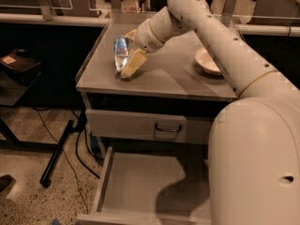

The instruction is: Pick redbull can from middle drawer and place on counter

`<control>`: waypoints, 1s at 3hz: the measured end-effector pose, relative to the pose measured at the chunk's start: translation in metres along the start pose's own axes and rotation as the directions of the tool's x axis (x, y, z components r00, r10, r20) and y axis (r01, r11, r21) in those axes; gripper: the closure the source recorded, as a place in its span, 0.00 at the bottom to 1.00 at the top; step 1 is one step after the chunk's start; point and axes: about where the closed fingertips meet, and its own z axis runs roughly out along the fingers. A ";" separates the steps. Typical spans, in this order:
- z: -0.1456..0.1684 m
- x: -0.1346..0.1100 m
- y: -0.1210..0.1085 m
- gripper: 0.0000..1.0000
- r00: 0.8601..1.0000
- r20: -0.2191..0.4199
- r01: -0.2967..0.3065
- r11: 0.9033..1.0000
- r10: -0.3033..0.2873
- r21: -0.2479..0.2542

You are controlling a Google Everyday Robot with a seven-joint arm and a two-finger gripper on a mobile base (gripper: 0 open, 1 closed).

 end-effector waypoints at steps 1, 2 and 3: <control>0.000 0.000 0.000 0.50 1.000 0.000 0.000 1.000 0.000 0.000; 0.000 0.000 0.000 0.27 1.000 0.000 0.000 1.000 0.000 0.000; 0.000 0.000 0.000 0.04 1.000 0.000 0.000 1.000 0.000 0.000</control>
Offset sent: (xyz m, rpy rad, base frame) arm 0.0000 0.0000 0.0000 0.0000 0.0000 0.0000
